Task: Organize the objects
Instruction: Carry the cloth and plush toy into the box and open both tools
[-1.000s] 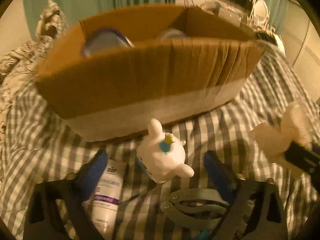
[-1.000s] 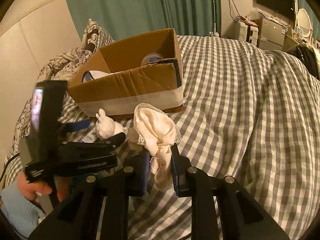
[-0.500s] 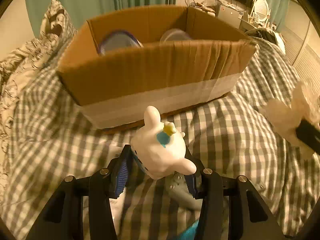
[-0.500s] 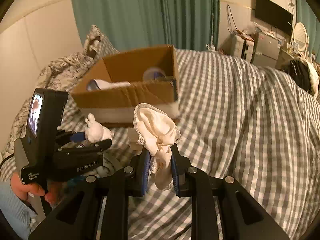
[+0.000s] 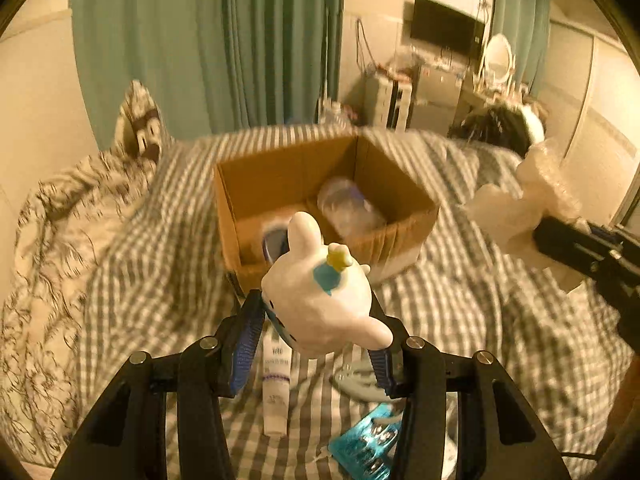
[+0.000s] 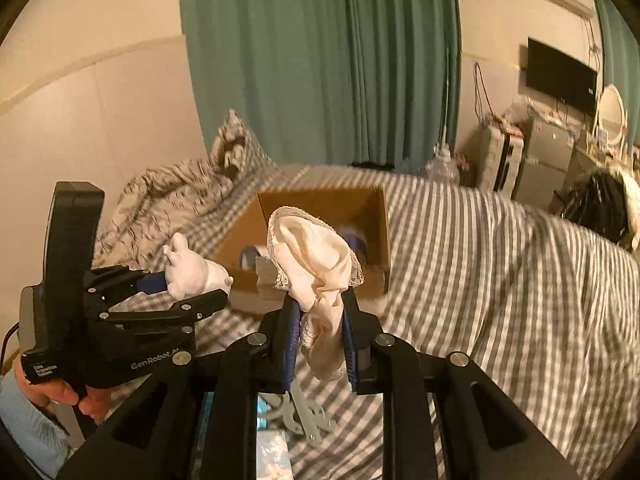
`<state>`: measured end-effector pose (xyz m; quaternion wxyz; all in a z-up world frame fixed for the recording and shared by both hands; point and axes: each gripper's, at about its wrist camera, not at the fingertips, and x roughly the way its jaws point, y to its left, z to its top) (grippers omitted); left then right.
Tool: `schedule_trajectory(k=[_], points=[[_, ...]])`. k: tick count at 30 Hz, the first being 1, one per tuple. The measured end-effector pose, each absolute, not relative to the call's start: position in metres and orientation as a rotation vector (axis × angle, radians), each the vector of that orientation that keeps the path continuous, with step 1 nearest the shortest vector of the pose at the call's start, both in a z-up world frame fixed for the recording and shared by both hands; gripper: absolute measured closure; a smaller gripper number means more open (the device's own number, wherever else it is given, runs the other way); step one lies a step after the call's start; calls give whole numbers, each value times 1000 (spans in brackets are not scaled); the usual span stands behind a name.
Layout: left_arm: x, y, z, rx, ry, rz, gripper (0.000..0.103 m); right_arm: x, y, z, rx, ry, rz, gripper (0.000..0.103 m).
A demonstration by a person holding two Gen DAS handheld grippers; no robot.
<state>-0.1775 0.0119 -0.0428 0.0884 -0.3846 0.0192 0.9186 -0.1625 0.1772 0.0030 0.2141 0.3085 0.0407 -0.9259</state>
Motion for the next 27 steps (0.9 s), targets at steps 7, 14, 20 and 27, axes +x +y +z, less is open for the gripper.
schedule_trajectory(k=[7, 14, 20, 27], points=[[-198, 11, 9, -990, 61, 2797, 54, -182, 161, 46, 715, 125, -2589, 85], [-248, 8, 27, -940, 46, 2836, 53, -229, 141, 67, 642, 156, -2587, 85], [-297, 3, 21, -927, 63, 2882, 53, -276, 130, 62, 649, 132, -2596, 85], [-344, 0, -35, -1041, 90, 2860, 54, -347, 121, 16, 765, 100, -2578, 85]])
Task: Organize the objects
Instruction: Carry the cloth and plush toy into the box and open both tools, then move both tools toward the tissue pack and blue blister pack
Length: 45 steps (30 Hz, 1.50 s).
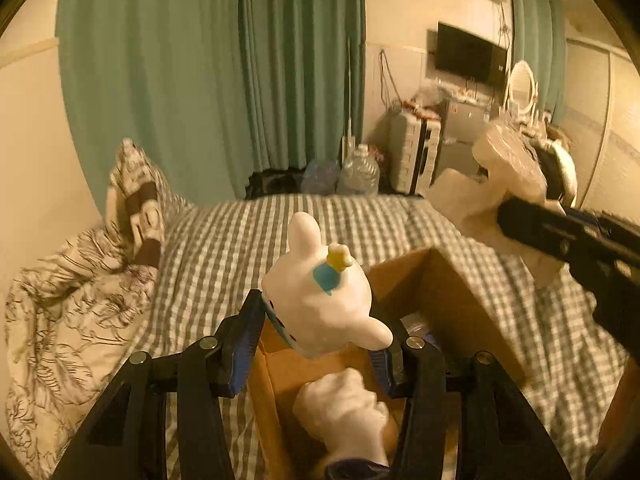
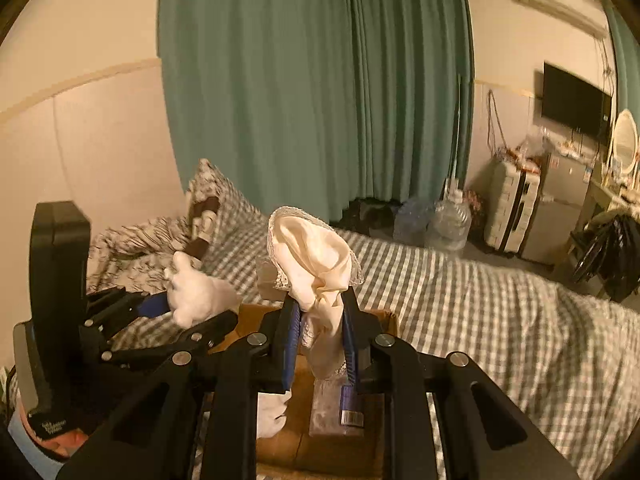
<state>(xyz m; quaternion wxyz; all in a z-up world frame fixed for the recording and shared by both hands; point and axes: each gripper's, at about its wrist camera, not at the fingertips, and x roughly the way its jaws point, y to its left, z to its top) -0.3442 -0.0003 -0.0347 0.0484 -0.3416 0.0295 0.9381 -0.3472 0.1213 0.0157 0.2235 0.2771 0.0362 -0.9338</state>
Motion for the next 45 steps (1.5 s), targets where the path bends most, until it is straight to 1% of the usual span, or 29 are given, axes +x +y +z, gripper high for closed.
schedule_trajectory(k=[6, 11, 12, 13, 14, 15, 16, 17, 18, 19, 20, 24, 28, 29, 30, 31, 34, 38, 40, 45], points=[[-370, -1, -80, -1147, 110, 2790, 54, -384, 113, -32, 905, 91, -2551, 85], [-380, -3, -95, -1185, 99, 2739, 53, -398, 112, -47, 955, 77, -2533, 83], [-380, -4, -96, -1190, 88, 2733, 53, -399, 112, -48, 958, 76, -2535, 81], [-379, -6, -96, -1188, 72, 2735, 53, -398, 112, -47, 957, 74, -2539, 73], [-378, -7, -95, -1183, 65, 2737, 52, -396, 113, -45, 949, 61, -2551, 67], [-377, -8, -93, -1178, 60, 2741, 51, -394, 115, -42, 941, 47, -2560, 55], [-374, -8, -91, -1171, 58, 2749, 47, -392, 116, -39, 934, 32, -2565, 48], [-373, -8, -89, -1161, 58, 2759, 38, -388, 119, -33, 920, 11, -2566, 47], [-371, -8, -86, -1145, 61, 2777, 32, -385, 121, -29, 911, 4, -2567, 46], [-367, -8, -82, -1126, 69, 2794, 23, -381, 123, -25, 906, 2, -2570, 45], [-363, -8, -78, -1108, 81, 2810, 19, -375, 127, -18, 905, 6, -2579, 44], [-343, -6, -57, -1084, 88, 2828, 18, -347, 140, 15, 858, 48, -2613, 38], [-305, 1, -22, -975, 82, 2822, 17, -307, 160, 61, 750, 63, -2660, 27], [-293, 4, -12, -942, 93, 2827, 8, -291, 167, 75, 713, 62, -2674, 25], [-283, 6, -1, -911, 105, 2839, 3, -282, 171, 85, 692, 60, -2683, 22], [-269, 8, 10, -863, 118, 2859, 0, -273, 176, 94, 675, 57, -2690, 21], [-242, 11, 34, -801, 146, 2879, 0, -243, 186, 120, 637, 69, -2697, 18], [-207, 7, 59, -778, 127, 2916, 0, -200, 198, 136, 592, 105, -2706, 13], [-194, 3, 63, -797, 104, 2930, 0, -185, 202, 137, 582, 110, -2706, 11], [-166, -8, 52, -884, 30, 2953, 0, -154, 211, 119, 633, 120, -2673, 9]])
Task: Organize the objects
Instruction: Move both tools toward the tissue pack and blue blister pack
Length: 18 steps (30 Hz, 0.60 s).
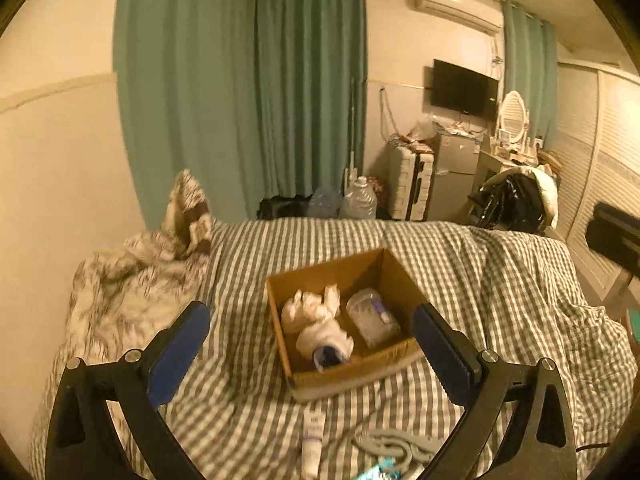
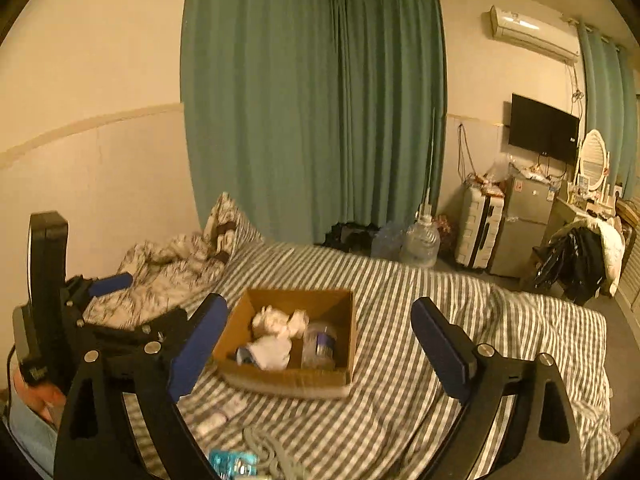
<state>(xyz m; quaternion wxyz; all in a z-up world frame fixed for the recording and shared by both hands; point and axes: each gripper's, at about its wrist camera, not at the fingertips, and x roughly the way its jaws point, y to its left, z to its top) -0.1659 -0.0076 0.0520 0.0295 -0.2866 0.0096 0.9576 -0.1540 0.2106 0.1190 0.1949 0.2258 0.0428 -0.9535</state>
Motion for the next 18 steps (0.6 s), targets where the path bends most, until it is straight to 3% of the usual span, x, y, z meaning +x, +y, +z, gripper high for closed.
schedule_trajectory(k=[11, 18], points=[[-122, -17, -23, -1083, -6, 2966, 0, -120, 210, 40, 791, 141, -2669, 9], [-108, -13, -85, -1263, 63, 2959, 0, -126, 191, -48, 1049, 184, -2583, 10]])
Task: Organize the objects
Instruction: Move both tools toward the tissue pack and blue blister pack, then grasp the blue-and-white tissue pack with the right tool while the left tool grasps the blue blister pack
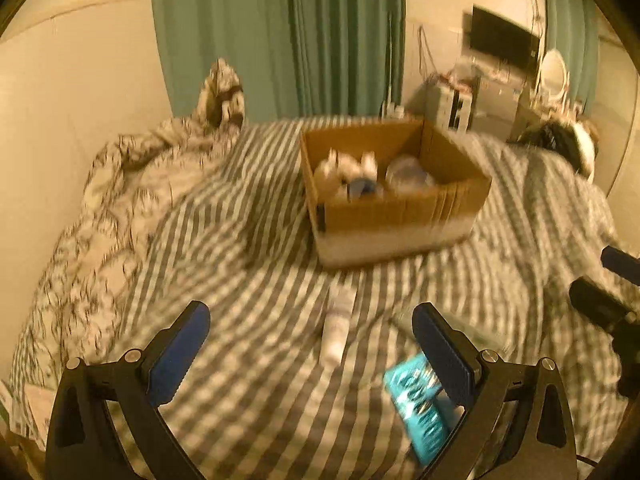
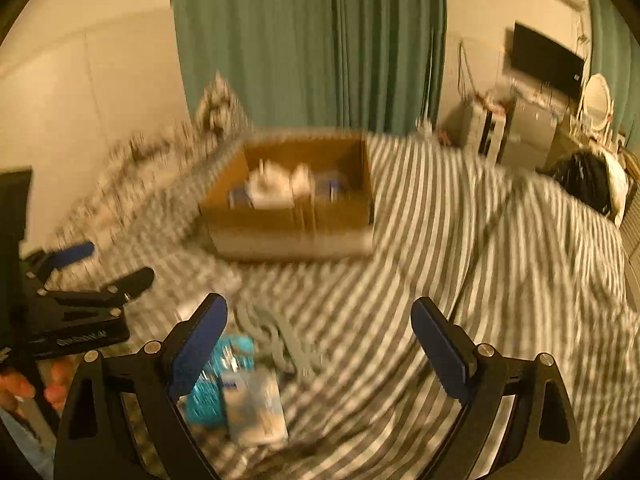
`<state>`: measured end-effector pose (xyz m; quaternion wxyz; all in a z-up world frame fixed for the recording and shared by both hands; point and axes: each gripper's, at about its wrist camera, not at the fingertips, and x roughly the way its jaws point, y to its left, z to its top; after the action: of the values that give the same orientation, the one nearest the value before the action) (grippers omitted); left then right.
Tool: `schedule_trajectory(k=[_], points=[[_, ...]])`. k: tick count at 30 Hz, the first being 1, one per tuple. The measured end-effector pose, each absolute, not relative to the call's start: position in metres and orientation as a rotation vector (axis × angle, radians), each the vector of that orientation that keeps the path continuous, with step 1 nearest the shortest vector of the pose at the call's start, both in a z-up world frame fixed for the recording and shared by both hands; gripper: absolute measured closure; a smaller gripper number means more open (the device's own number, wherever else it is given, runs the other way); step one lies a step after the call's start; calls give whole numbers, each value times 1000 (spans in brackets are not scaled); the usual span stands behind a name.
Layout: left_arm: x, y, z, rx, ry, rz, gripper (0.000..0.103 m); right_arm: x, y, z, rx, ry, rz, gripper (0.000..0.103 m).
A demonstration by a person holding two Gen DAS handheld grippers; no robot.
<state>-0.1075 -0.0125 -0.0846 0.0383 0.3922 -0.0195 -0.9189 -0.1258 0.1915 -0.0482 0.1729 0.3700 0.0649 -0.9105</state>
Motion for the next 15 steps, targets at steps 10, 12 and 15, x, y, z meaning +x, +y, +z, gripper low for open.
schedule_trajectory(k=[10, 12, 15], points=[[-97, -4, -134, 1350, -142, -2734, 0, -116, 178, -141, 1328, 156, -2289, 10], [-97, -5, -134, 1344, -139, -2731, 0, -121, 175, -150, 1360, 124, -2247, 14], [-97, -4, -133, 1337, -141, -2726, 0, -125, 171, -161, 1405, 120, -2195, 36]])
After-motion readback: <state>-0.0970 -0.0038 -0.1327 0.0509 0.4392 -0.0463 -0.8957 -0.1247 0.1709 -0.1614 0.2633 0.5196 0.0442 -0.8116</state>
